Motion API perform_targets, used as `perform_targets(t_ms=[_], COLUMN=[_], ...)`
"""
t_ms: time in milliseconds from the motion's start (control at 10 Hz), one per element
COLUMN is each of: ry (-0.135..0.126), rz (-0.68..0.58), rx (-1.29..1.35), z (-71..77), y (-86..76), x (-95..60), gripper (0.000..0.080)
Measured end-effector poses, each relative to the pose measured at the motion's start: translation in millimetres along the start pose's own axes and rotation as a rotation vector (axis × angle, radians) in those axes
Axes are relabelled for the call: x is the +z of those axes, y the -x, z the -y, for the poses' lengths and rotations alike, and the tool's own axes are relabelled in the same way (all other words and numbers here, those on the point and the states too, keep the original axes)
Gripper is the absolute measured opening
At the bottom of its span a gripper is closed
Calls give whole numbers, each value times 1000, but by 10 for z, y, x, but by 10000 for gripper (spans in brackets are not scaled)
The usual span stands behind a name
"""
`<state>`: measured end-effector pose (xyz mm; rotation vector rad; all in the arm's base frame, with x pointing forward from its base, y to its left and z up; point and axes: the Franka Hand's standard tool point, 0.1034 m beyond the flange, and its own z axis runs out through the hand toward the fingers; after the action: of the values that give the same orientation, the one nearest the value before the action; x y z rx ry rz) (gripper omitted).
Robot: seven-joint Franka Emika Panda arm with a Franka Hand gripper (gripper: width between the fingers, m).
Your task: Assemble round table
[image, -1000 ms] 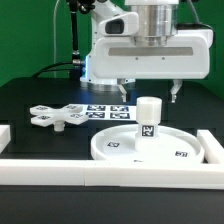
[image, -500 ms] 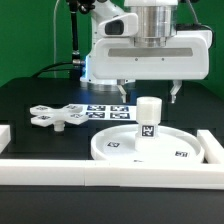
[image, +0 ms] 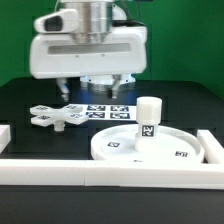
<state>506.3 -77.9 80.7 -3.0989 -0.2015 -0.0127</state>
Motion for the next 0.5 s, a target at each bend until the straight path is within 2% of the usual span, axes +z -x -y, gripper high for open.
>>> perform_targets(t_ms=[400,500], ry=[-1,5], rz=[2,-8], rx=[-1,-14], z=[20,-12], y=[-1,4], x=[11,18], gripper=[649,649])
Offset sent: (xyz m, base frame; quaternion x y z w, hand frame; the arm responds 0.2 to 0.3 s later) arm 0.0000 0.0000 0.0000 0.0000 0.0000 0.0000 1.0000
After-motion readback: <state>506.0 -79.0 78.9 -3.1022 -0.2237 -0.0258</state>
